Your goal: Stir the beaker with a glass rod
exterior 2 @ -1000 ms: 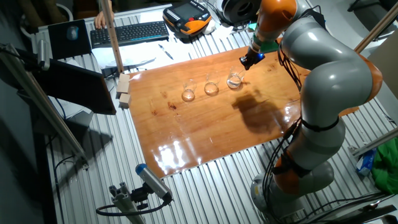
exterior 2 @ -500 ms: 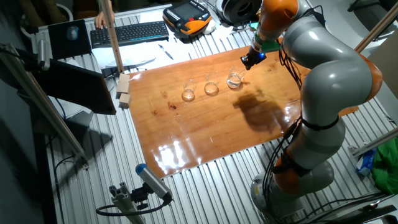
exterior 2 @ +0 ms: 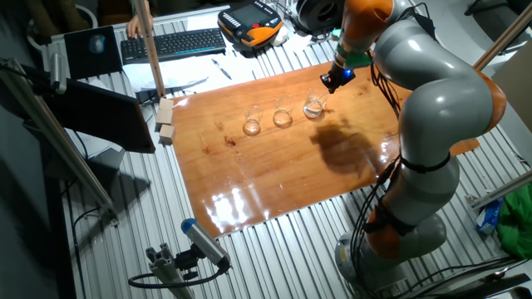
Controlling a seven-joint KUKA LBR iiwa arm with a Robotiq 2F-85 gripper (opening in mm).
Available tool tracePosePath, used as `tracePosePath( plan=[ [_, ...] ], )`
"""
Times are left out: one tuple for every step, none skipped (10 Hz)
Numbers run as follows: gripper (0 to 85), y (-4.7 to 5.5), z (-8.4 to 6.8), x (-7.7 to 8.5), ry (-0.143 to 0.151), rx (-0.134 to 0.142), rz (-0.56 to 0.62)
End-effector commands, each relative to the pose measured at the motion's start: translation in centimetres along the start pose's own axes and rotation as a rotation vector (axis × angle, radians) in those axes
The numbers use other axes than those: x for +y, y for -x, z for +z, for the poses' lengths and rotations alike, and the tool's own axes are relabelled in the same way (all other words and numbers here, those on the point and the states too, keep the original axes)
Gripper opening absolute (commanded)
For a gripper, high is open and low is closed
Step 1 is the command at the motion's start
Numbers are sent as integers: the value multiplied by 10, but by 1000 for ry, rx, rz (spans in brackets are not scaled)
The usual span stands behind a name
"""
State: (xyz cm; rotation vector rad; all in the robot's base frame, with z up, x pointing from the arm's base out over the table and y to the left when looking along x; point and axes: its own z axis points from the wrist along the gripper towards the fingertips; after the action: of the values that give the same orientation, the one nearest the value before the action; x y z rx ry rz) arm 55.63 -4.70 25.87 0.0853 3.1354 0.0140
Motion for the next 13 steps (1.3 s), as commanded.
tracePosePath(
  plan=[
    [0,0,0,0,-1,-3,5],
    [0,0,0,0,-3,9,20],
    [0,0,0,0,-7,18,26],
    [0,0,1,-2,-18,19,25],
    [0,0,4,-7,-11,16,23],
    [0,1,7,-16,3,4,19],
    [0,5,7,-25,43,-17,2],
    [0,9,4,-33,81,-18,-22],
    [0,15,1,-40,90,-9,-56],
    [0,18,2,-47,96,-7,-82],
    [0,19,7,-50,97,-8,-102],
    [0,20,13,-55,111,-9,-117],
    [0,22,18,-60,131,-11,-124]
  ],
)
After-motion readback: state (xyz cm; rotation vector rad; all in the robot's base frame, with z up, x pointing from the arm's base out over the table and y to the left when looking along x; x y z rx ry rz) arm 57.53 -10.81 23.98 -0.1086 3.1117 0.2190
